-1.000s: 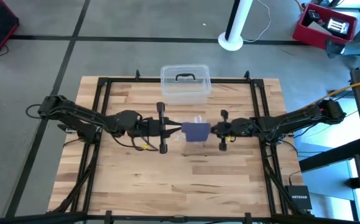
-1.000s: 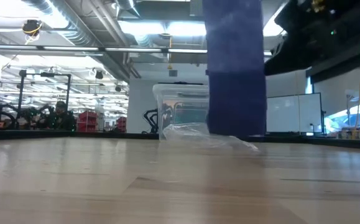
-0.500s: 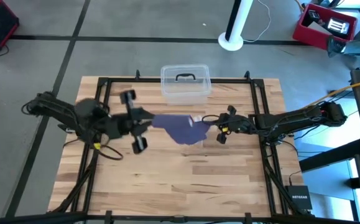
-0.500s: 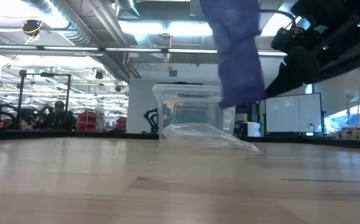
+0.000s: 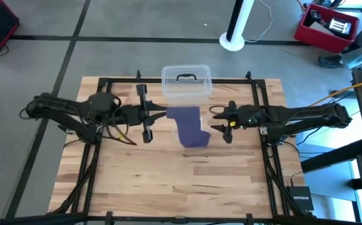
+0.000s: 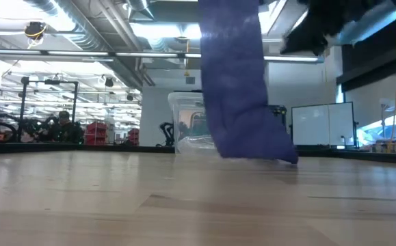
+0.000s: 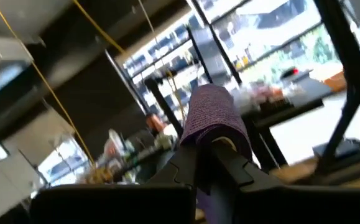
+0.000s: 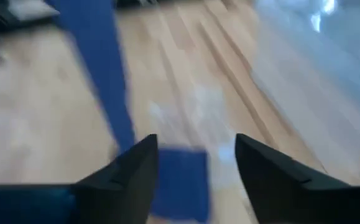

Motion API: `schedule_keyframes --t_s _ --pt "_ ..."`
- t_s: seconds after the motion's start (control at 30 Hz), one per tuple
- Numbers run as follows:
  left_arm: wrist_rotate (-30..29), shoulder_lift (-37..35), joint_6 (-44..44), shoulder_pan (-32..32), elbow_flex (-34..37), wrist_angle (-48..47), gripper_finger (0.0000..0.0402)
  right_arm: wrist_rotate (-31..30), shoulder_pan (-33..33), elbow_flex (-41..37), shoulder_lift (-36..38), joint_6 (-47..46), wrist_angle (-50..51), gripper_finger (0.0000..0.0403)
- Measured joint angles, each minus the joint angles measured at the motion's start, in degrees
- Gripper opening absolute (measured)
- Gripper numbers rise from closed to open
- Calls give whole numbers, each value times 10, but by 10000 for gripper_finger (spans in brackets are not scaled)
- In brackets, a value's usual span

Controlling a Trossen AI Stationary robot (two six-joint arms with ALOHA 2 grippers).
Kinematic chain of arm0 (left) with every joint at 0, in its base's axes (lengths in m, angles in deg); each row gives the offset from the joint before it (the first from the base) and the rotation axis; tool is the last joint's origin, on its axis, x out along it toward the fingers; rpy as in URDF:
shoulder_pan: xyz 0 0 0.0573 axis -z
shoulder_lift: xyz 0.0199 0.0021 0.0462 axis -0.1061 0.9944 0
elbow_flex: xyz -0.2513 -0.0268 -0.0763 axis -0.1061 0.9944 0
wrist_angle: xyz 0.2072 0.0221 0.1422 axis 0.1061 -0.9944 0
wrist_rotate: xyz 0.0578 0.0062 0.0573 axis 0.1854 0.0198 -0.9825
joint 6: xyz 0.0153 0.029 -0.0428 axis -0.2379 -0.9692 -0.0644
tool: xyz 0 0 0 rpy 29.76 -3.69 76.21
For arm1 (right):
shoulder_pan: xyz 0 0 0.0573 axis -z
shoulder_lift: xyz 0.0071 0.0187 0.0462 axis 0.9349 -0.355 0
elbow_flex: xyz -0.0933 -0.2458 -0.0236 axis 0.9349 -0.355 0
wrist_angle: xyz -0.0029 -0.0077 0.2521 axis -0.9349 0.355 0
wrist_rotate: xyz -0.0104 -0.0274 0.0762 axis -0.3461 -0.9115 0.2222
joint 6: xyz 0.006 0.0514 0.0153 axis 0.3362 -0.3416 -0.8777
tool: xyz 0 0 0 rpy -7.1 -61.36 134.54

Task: Roll bandage
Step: Roll the violet bandage

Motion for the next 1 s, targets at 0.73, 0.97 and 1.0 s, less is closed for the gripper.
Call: schedule_keyframes --t_s 0.73,0.97,1.0 --pt "44 9 53 -67 35 24 3 -12 -30 -126 -209 133 -606 235" --pt "44 9 41 -69 35 37 5 -17 -30 -114 -248 133 -647 219" --pt "44 9 40 -70 35 37 4 -12 -30 -107 -254 133 -645 218"
